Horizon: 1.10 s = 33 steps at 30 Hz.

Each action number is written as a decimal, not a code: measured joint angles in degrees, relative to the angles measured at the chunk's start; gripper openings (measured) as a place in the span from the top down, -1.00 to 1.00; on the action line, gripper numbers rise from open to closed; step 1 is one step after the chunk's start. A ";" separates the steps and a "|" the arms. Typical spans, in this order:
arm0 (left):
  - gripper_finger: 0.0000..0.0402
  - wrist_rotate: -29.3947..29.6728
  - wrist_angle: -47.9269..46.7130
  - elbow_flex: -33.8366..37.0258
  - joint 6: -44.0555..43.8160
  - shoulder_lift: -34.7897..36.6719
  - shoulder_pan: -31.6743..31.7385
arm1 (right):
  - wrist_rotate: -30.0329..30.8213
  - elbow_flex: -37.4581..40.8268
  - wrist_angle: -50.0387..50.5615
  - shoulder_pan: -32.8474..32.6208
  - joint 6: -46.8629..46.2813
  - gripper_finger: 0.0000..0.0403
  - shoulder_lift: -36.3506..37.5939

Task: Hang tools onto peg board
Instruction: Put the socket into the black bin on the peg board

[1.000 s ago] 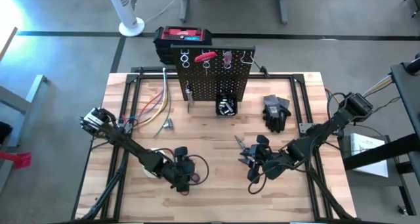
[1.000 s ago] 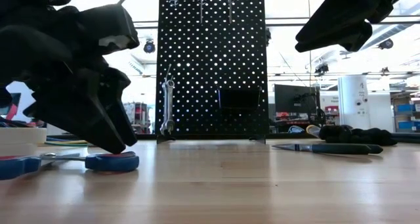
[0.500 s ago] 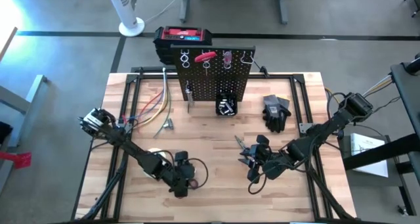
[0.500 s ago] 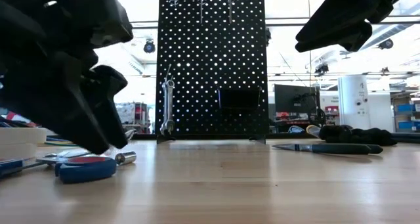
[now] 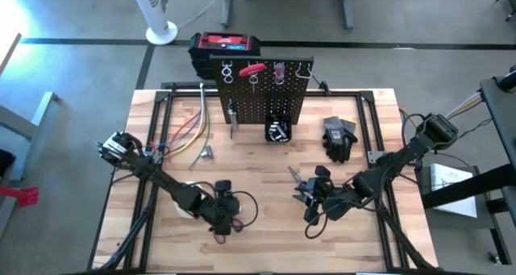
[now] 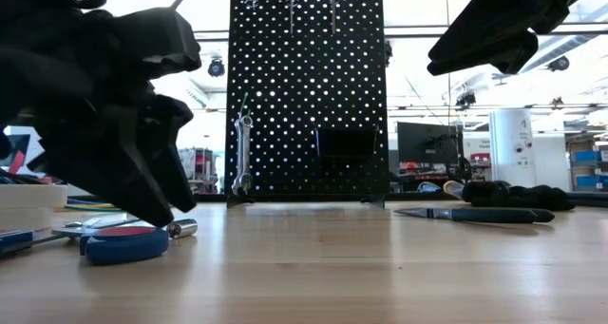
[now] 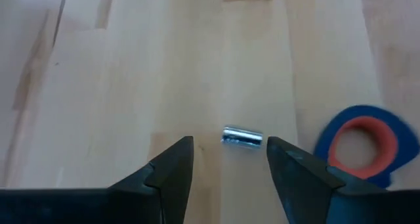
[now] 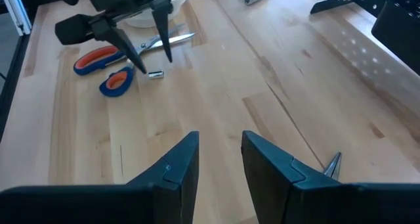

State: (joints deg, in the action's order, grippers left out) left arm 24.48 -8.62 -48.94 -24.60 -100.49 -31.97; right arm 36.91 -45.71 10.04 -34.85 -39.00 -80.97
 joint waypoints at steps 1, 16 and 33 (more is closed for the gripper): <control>0.08 -0.09 0.02 -0.01 0.69 0.00 0.06 | 0.00 0.00 0.01 0.00 0.02 0.49 0.00; 0.08 -4.21 3.50 0.97 5.63 -1.32 1.17 | 0.00 0.00 0.03 0.01 0.08 0.50 0.00; 0.46 -8.44 4.78 1.01 7.96 -1.42 3.21 | 0.00 0.00 0.02 0.01 -0.16 0.53 0.01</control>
State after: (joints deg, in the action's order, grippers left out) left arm 16.05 -3.85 -47.92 -16.64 -101.91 -28.76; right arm 36.91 -45.71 10.07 -34.84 -39.16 -80.96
